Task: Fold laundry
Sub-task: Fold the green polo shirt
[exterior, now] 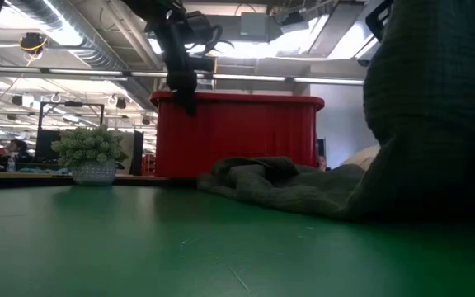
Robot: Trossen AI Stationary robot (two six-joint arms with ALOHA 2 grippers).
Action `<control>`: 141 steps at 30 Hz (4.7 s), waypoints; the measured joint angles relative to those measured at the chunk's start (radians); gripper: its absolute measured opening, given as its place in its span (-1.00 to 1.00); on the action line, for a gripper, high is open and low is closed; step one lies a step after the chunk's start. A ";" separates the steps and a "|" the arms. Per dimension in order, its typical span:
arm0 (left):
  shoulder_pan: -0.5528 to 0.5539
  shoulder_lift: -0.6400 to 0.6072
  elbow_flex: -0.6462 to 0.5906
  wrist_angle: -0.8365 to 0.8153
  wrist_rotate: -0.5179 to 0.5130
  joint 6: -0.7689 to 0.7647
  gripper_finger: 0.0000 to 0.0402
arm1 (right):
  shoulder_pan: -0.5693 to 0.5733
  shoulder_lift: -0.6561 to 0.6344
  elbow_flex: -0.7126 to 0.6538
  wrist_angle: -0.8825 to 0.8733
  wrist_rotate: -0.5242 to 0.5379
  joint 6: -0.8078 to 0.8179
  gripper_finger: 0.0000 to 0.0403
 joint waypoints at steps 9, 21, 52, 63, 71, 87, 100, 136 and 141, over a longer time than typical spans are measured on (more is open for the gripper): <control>-0.055 0.000 0.147 -0.055 0.013 0.005 0.20 | 0.000 0.000 0.000 0.000 0.047 -0.031 -0.97; -0.262 -0.001 0.268 -0.118 0.025 0.002 0.22 | 0.000 0.000 0.001 0.000 0.111 -0.063 -0.96; -0.885 -0.001 -0.214 0.541 0.015 -0.487 0.21 | 0.002 0.000 0.001 0.091 0.501 0.035 -0.96; -0.952 -0.001 -0.354 0.713 -0.112 -0.655 0.21 | 0.002 0.000 0.001 0.149 0.516 0.044 -0.96; -0.957 -0.001 -0.365 0.725 -0.142 -0.685 0.21 | 0.002 0.001 0.001 0.150 0.535 0.033 -0.96; -0.961 -0.001 -0.365 0.817 -0.140 -0.699 0.21 | 0.002 0.038 0.001 0.207 0.576 0.004 -0.96; -0.958 -0.001 -0.365 0.817 -0.141 -0.703 0.21 | 0.002 0.057 0.001 0.277 0.594 -0.067 -0.92; -0.951 0.000 -0.365 0.932 -0.163 -0.628 0.21 | 0.002 0.056 0.001 0.397 0.586 -0.150 -0.89; -0.951 0.000 -0.365 0.950 -0.162 -0.628 0.21 | 0.002 0.056 0.001 0.433 0.586 -0.177 -0.89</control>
